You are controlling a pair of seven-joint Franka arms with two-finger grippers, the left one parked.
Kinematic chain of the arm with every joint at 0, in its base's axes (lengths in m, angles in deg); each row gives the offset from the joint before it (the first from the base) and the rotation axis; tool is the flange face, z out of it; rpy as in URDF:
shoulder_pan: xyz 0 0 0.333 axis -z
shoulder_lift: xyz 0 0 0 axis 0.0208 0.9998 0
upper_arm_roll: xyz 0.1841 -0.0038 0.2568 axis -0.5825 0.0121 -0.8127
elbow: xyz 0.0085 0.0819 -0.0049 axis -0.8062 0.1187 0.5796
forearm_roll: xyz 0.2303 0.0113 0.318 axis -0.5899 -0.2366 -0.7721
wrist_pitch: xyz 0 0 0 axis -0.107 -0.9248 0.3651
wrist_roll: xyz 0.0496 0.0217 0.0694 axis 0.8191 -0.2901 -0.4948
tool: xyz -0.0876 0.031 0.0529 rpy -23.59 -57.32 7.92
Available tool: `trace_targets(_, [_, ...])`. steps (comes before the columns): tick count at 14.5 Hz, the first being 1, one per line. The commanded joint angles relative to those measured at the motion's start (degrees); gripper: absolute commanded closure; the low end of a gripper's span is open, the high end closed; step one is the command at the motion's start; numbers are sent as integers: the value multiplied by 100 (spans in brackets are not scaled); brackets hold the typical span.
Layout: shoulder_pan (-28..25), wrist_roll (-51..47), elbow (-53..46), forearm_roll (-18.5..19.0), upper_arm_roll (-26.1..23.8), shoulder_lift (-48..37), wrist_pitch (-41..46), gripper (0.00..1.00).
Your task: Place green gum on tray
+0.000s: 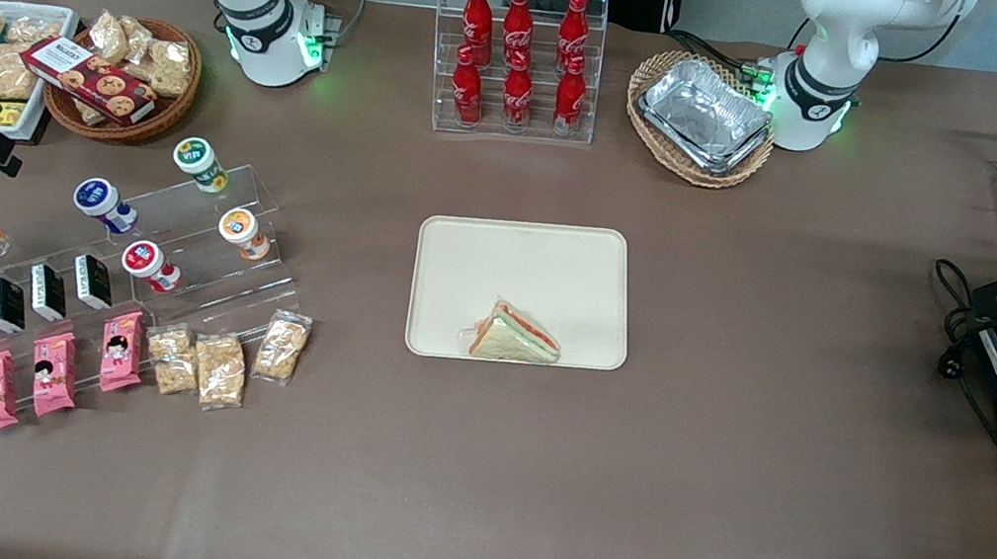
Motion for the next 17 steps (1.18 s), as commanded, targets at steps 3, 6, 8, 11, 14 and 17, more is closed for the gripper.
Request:
trace_targets(3, [-24, -76, -130, 7, -5, 75, -93, 0])
trace_targets(6, [-41, -85, -130, 7, -13, 75, -49, 0])
trace_targets(8, [-24, -85, -130, -176, -13, 75, -57, 0])
trace_targets(11, [-32, -24, -59, -292, -5, -21, 196, 0])
trace_targets(14, [-146, -303, 509, -388, -31, -634, 224, 0])
trace_targets(17, [-514, -725, 1597, -397, -31, -1538, 23, 0])
